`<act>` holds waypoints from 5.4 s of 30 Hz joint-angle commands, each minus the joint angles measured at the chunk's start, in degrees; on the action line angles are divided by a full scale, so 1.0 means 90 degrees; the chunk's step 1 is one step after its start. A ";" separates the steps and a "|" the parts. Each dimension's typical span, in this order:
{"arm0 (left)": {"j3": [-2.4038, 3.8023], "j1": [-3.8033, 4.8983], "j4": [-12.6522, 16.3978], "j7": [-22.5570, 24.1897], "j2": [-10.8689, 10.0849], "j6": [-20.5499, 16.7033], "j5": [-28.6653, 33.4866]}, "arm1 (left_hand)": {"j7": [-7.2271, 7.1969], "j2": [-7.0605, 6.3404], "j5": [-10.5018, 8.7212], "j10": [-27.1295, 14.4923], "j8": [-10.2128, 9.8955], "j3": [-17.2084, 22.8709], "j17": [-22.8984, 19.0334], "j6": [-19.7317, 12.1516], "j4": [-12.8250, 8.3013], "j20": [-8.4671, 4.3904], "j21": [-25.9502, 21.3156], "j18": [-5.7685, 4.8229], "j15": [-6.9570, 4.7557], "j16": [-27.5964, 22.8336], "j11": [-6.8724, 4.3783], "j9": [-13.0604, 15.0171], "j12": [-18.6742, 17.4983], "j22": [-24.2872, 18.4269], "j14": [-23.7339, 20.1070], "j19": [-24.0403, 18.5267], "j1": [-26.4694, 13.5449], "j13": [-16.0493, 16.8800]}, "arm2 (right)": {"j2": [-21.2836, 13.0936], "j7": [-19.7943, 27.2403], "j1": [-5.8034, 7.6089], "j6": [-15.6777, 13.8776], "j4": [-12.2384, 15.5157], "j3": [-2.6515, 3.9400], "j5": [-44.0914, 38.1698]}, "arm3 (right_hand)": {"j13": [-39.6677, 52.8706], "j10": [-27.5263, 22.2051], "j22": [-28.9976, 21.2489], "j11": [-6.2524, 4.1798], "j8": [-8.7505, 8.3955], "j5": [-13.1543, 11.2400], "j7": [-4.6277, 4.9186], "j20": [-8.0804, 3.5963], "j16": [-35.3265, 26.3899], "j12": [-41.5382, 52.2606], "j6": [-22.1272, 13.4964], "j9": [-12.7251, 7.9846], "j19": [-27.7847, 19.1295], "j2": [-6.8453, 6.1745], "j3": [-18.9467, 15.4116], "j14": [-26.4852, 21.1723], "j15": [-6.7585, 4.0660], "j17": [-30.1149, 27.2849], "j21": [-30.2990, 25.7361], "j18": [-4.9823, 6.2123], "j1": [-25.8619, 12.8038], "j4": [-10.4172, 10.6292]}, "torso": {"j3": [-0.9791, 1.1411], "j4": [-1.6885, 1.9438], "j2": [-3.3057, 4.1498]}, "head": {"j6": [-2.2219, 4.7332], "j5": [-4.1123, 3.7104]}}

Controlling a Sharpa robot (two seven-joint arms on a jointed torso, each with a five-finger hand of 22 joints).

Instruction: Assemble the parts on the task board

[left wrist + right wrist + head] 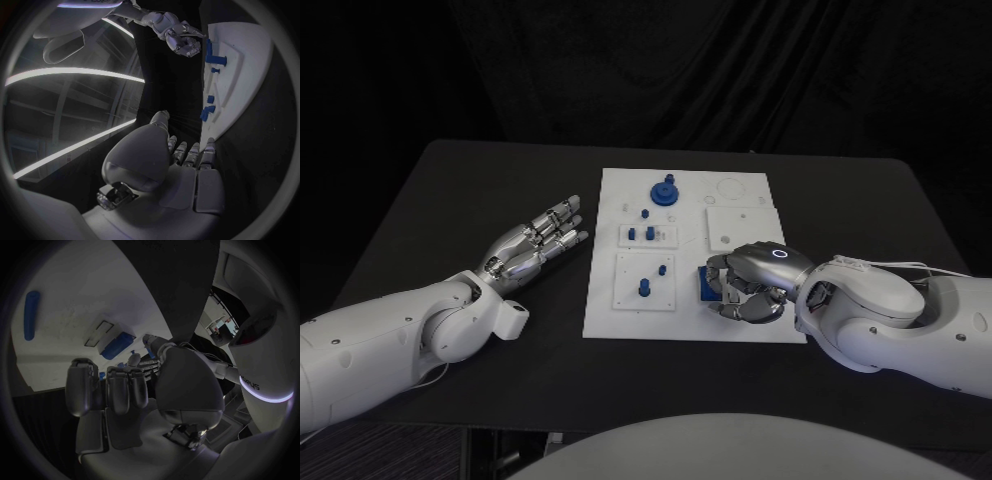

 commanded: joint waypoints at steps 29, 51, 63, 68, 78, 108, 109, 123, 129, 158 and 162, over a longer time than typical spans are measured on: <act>0.0005 -0.0013 0.0043 0.0146 -0.0050 -0.0010 0.0023 | 0.0055 0.0044 0.0030 0.0031 0.0037 0.0006 -0.0010 0.0032 -0.0063 0.0055 0.0019 0.0081 0.0036 -0.0023 0.0054 0.0012 0.0032 0.0020 0.0009 0.0002 -0.0018 0.0012 | -0.1161 -0.0859 0.0406 -0.0273 0.0321 0.0001 0.0083 | 0.1673 0.0651 0.1431 -0.0091 -0.0715 0.0038 -0.0024 -0.0057 0.0038 0.0016 0.0221 -0.0997 0.0332 0.0321 -0.1252 0.0668 -0.0086 0.1677 0.0298 0.0035 0.0076 0.0804 | -0.0012 0.0001 -0.0003 | 0.0000 -0.0052; 0.0005 -0.0013 0.0022 0.0149 -0.0030 0.0009 0.0023 | 0.0055 0.0044 0.0042 0.0035 0.0037 0.0009 -0.0010 0.0030 -0.0074 0.0056 0.0020 0.0080 0.0037 -0.0023 0.0057 0.0012 0.0033 0.0016 0.0009 0.0003 -0.0022 0.0013 | -0.1234 -0.2303 0.0355 0.0698 0.0180 -0.0006 -0.0234 | 0.1673 0.0651 0.1472 0.0013 -0.1650 0.0037 0.0010 0.0020 0.0038 0.0016 0.1006 -0.1978 0.0396 0.0446 -0.1138 0.0668 -0.0001 0.1677 0.0433 0.0004 -0.0528 0.0808 | 0.0003 -0.0018 -0.0009 | 0.0000 -0.0144; 0.0005 -0.0014 0.0009 0.0139 -0.0016 0.0032 0.0023 | 0.0055 0.0044 0.0042 0.0035 0.0037 0.0009 -0.0010 0.0030 -0.0074 0.0056 0.0020 0.0080 0.0037 -0.0023 0.0057 0.0012 0.0033 0.0016 0.0009 0.0003 -0.0022 0.0013 | -0.1059 -0.2509 0.0226 0.0968 0.0056 -0.0006 -0.0237 | 0.1673 0.0651 0.1483 0.0008 -0.1940 0.0036 -0.0022 0.0029 0.0038 0.0016 0.1520 -0.2248 0.0413 0.0472 -0.1144 0.0668 0.0000 0.1677 0.0475 -0.0004 -0.0764 0.0811 | -0.0001 0.0015 0.0001 | 0.0000 -0.0196; 0.0005 -0.0014 0.0003 0.0136 -0.0015 0.0039 0.0023 | 0.0055 0.0044 0.0042 0.0035 0.0037 0.0009 -0.0010 0.0030 -0.0074 0.0056 0.0020 0.0080 0.0037 -0.0023 0.0057 0.0012 0.0033 0.0016 0.0009 0.0003 -0.0022 0.0013 | -0.0993 -0.2523 0.0183 0.1027 0.0017 -0.0006 -0.0237 | 0.1673 0.0651 0.1482 -0.0005 -0.2013 0.0037 -0.0037 0.0019 0.0038 0.0016 0.1620 -0.2293 0.0411 0.0476 -0.1095 0.0668 -0.0011 0.1677 0.0473 -0.0003 -0.0676 0.0779 | -0.0004 0.0003 0.0004 | 0.0000 -0.0177; 0.0005 -0.0016 0.0000 0.0129 -0.0013 0.0052 0.0023 | 0.0055 0.0053 0.0048 0.0031 0.0034 0.0019 -0.0010 0.0021 -0.0088 0.0059 0.0021 0.0077 0.0042 -0.0023 0.0068 0.0010 0.0032 0.0013 0.0009 0.0004 -0.0025 0.0011 | -0.0868 -0.2493 0.0103 0.1084 -0.0071 -0.0005 -0.0237 | 0.1673 0.0651 0.1477 -0.0005 -0.2186 0.0026 -0.0032 0.0009 0.0038 0.0016 0.1668 -0.2368 0.0402 0.0507 -0.0989 0.0668 -0.0016 0.1677 0.0461 0.0001 -0.0430 0.0708 | -0.0004 0.0004 0.0001 | 0.0000 -0.0164; 0.0005 -0.0035 -0.0009 0.0116 -0.0021 0.0084 0.0023 | 0.0066 0.0066 0.0046 0.0035 0.0035 0.0035 -0.0010 0.0027 -0.0106 0.0064 0.0027 0.0074 0.0049 -0.0023 0.0088 0.0011 0.0033 0.0022 0.0009 0.0014 -0.0025 0.0012 | -0.0754 -0.2030 0.0023 0.0093 -0.0099 -0.0003 0.0711 | 0.1673 0.0651 0.1473 -0.0060 -0.3064 0.0015 -0.0093 -0.0028 0.0013 0.0016 0.2322 -0.2910 0.0395 0.0821 -0.0440 0.0656 -0.0061 0.1624 0.0459 0.0003 0.0143 0.0030 | -0.0001 -0.0002 0.0001 | 0.0000 -0.0156; 0.0005 -0.0035 -0.0010 0.0118 -0.0021 0.0084 0.0023 | 0.0066 0.0066 0.0046 0.0035 0.0035 0.0035 -0.0010 0.0027 -0.0106 0.0064 0.0027 0.0074 0.0049 -0.0023 0.0088 0.0011 0.0033 0.0022 0.0009 0.0014 -0.0025 0.0012 | -0.0760 -0.2011 0.0023 0.0040 -0.0088 -0.0003 0.0805 | 0.1673 0.0651 0.1473 -0.0061 -0.3071 0.0014 -0.0093 -0.0029 0.0008 0.0016 0.2331 -0.2915 0.0395 0.0819 -0.0436 0.0653 -0.0062 0.1612 0.0458 0.0003 0.0143 0.0023 | 0.0001 -0.0001 0.0000 | 0.0000 -0.0157; 0.0005 -0.0043 -0.0020 0.0121 0.0003 0.0080 0.0023 | 0.0071 0.0071 0.0047 0.0036 0.0035 0.0041 -0.0010 0.0026 -0.0113 0.0066 0.0028 0.0074 0.0051 -0.0023 0.0101 0.0011 0.0033 0.0022 0.0009 0.0015 -0.0023 0.0012 | -0.0765 -0.1548 0.0283 -0.0714 0.0098 0.0006 0.3548 | 0.1673 0.0651 0.1457 -0.0063 -0.3158 0.0012 -0.0090 -0.0037 -0.0032 0.0016 0.2372 -0.2964 0.0373 0.0824 -0.0402 0.0635 -0.0068 0.1526 0.0413 0.0016 0.0136 -0.0031 | 0.0007 -0.0014 -0.0005 | 0.0000 -0.0147; 0.0005 -0.0043 -0.0025 0.0120 0.0020 0.0075 0.0023 | 0.0071 0.0071 0.0047 0.0036 0.0035 0.0041 -0.0010 0.0026 -0.0113 0.0066 0.0028 0.0074 0.0051 -0.0023 0.0101 0.0011 0.0033 0.0022 0.0009 0.0015 -0.0023 0.0012 | -0.0555 -0.1418 0.0360 -0.0636 -0.0029 0.0006 0.4255 | 0.1673 0.0651 0.1453 -0.0063 -0.3172 0.0013 -0.0091 -0.0038 -0.0041 0.0016 0.2384 -0.2970 0.0367 0.0846 -0.0386 0.0631 -0.0068 0.1507 0.0400 0.0019 0.0133 -0.0042 | -0.0008 0.0015 -0.0009 | 0.0000 -0.0145; 0.0005 -0.0044 -0.0053 0.0117 0.0053 0.0097 0.0023 | 0.0077 0.0074 0.0045 0.0032 0.0033 0.0053 -0.0010 0.0020 -0.0133 0.0068 0.0029 0.0073 0.0053 -0.0023 0.0120 0.0009 0.0031 0.0017 0.0009 0.0016 -0.0023 0.0010 | -0.0105 -0.1441 0.0292 -0.0219 -0.0432 0.0002 0.4626 | 0.1673 0.0651 0.1429 -0.0027 -0.3275 -0.0001 -0.0042 -0.0027 -0.0071 0.0016 0.2320 -0.2990 0.0334 0.0892 -0.0410 0.0617 -0.0046 0.1442 0.0333 0.0036 -0.0014 -0.0010 | 0.0006 -0.0014 -0.0002 | 0.0000 -0.0123; 0.0005 -0.0045 -0.0054 0.0115 0.0053 0.0100 0.0023 | 0.0077 0.0074 0.0045 0.0032 0.0033 0.0053 -0.0010 0.0020 -0.0133 0.0068 0.0029 0.0073 0.0053 -0.0023 0.0120 0.0009 0.0031 0.0017 0.0009 0.0016 -0.0023 0.0010 | -0.0099 -0.1475 0.0283 -0.0162 -0.0428 0.0002 0.4565 | 0.1673 0.0651 0.1427 -0.0020 -0.3287 -0.0003 -0.0035 -0.0024 -0.0073 0.0016 0.2315 -0.2990 0.0332 0.0890 -0.0422 0.0616 -0.0040 0.1438 0.0329 0.0037 -0.0043 -0.0002 | 0.0000 -0.0009 -0.0005 | 0.0000 -0.0120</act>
